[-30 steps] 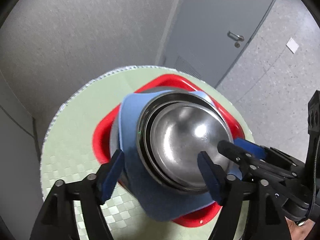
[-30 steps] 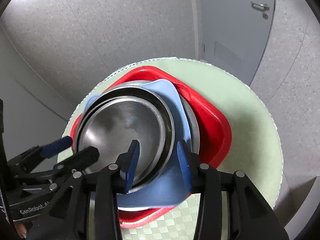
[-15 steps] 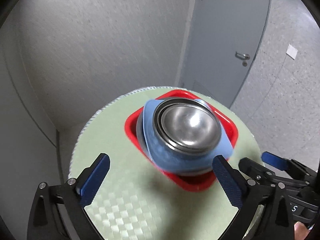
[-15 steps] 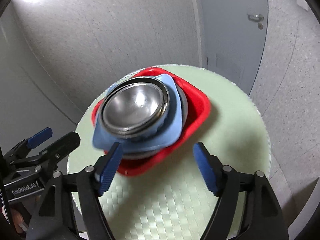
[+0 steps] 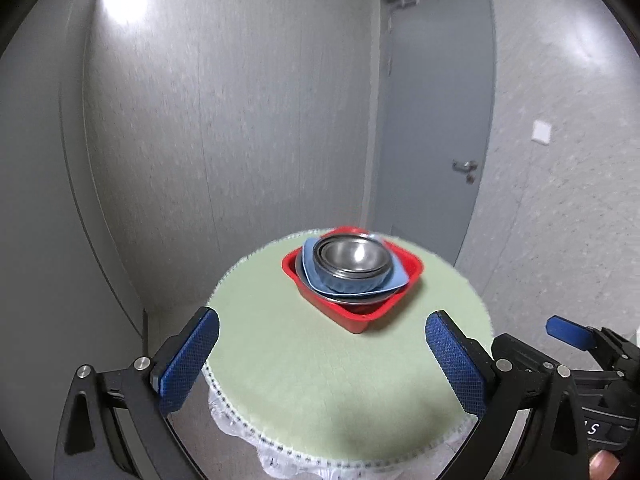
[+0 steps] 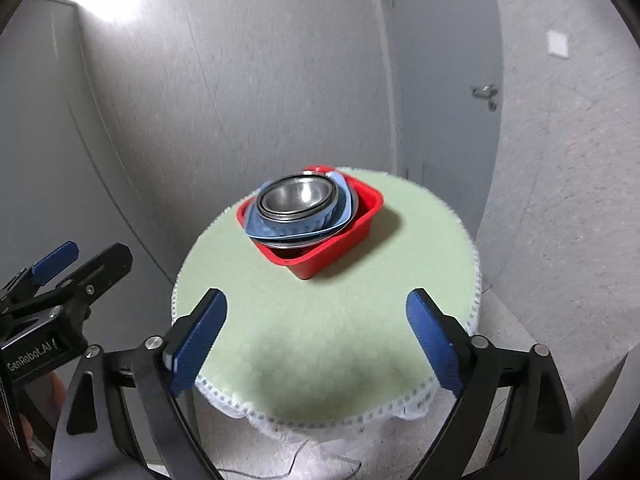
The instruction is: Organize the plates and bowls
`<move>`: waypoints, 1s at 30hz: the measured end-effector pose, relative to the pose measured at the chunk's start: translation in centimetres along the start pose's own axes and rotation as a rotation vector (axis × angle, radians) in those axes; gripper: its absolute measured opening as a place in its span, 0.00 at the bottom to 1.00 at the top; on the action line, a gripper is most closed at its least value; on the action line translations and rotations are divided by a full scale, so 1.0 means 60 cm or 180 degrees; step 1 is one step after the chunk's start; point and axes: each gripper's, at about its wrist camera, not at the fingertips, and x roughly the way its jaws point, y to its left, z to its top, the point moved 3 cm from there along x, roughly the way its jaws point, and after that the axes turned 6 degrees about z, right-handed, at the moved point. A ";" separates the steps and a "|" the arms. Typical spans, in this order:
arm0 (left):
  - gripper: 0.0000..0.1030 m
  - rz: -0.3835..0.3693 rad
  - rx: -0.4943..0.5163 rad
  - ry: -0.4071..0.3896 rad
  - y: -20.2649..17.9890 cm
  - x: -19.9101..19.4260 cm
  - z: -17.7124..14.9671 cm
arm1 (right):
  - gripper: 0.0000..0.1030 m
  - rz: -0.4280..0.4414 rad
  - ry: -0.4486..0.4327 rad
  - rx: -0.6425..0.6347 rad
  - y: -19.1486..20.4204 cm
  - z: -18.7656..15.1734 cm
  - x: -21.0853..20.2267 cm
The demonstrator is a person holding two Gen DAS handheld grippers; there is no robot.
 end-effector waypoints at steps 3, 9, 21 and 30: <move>0.99 -0.0102 0.0006 -0.0154 0.016 -0.097 -0.033 | 0.93 -0.0097 -0.0195 -0.0012 0.031 -0.034 -0.083; 0.99 -0.0274 0.0093 -0.0453 0.070 -0.291 -0.124 | 0.99 -0.0309 -0.0488 -0.0088 0.116 -0.120 -0.238; 0.99 -0.0535 0.0333 -0.0766 0.221 -0.653 -0.300 | 1.00 -0.0737 -0.0834 -0.0027 0.314 -0.331 -0.532; 0.99 -0.0626 0.0349 -0.0911 0.294 -0.865 -0.400 | 1.00 -0.1010 -0.1106 -0.0140 0.397 -0.409 -0.696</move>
